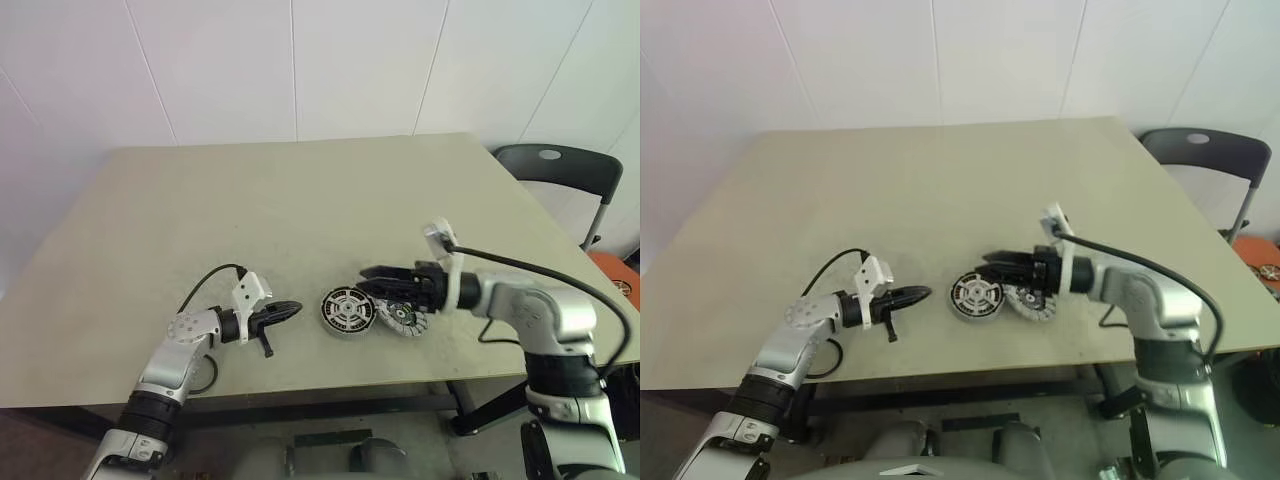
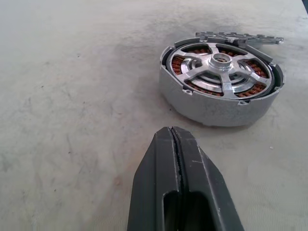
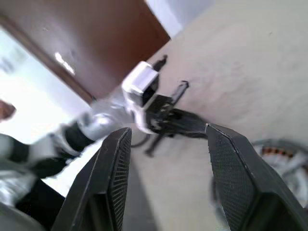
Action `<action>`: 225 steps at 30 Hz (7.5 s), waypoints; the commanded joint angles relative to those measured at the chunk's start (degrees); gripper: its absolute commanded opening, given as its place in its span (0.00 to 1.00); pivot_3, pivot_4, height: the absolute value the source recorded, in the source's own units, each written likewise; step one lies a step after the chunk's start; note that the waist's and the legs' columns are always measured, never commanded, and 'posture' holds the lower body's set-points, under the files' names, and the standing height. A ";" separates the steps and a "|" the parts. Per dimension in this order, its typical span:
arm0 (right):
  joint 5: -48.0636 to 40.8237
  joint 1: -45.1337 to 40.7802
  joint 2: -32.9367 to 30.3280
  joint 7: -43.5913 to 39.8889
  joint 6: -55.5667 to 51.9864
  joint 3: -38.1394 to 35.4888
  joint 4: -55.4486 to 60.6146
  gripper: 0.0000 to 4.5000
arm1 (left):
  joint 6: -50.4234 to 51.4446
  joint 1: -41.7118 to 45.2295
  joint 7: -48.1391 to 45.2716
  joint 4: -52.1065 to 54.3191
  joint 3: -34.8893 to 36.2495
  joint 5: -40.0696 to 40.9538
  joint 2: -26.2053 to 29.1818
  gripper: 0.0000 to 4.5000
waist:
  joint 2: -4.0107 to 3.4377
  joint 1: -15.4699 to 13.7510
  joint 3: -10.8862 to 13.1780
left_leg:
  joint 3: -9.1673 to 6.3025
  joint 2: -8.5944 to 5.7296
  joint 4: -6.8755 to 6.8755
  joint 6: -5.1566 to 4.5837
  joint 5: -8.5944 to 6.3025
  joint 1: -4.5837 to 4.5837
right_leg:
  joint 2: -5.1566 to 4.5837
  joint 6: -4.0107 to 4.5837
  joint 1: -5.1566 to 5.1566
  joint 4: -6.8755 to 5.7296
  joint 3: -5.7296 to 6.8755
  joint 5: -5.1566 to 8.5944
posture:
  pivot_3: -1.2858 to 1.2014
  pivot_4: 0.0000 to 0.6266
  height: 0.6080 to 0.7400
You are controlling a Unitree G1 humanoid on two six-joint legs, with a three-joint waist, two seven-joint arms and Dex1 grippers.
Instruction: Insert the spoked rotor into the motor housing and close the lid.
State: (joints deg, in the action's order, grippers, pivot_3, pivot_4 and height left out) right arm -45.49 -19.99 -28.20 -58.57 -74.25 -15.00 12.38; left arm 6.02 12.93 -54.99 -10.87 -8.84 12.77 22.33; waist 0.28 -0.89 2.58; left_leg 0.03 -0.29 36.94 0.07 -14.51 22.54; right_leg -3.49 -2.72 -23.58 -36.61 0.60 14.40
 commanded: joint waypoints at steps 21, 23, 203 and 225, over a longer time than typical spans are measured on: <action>-13.93 10.75 5.62 38.55 -17.30 -22.06 -10.52 0.99 | -4.26 4.77 -1.66 -4.44 -2.37 -1.34 -2.68 0.00 | 0.02 0.55 0.00 | 0.02 0.09 0.27 -0.19 -0.08 -0.28 | 0.29 -0.48 0.67 0.50 0.24 0.07 | 0.52 0.00 1.00; -12.76 9.19 7.08 41.49 -16.37 -23.11 -11.49 0.99 | -4.39 4.40 -1.47 -4.47 -2.53 -1.49 -2.85 0.00 | 0.03 0.38 0.00 | 0.03 0.08 0.28 -0.19 -0.07 -0.26 | 0.28 -0.49 0.68 0.51 0.23 0.07 | 0.52 0.00 1.00; 36.64 -5.31 -3.44 8.32 40.02 31.31 -15.16 0.68 | -1.54 3.18 0.48 0.04 0.45 -1.02 0.26 0.00 | -0.05 1.40 0.01 | 0.16 0.10 0.15 -0.53 -0.28 -0.97 | 0.39 -0.49 1.15 0.44 -0.06 -0.06 | 0.52 0.00 1.00; 36.57 -7.08 -4.87 6.20 42.28 30.72 -18.41 0.68 | -1.33 2.74 0.58 -0.10 -0.08 -1.18 -0.08 0.00 | -0.06 1.19 0.02 | 0.16 -0.06 0.15 -0.50 -0.29 -0.93 | 0.06 -0.50 1.03 0.55 -0.01 -0.05 | 0.52 0.00 1.00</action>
State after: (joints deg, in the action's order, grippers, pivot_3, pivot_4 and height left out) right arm -10.31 -27.08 -31.58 -52.85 -30.86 16.48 -4.80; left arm 5.31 15.35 -54.55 -11.70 -8.87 11.77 22.34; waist 0.22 0.30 2.60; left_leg 0.19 -0.35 37.07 -0.43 -14.80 21.62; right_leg -3.44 -3.22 -22.55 -36.03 0.59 14.35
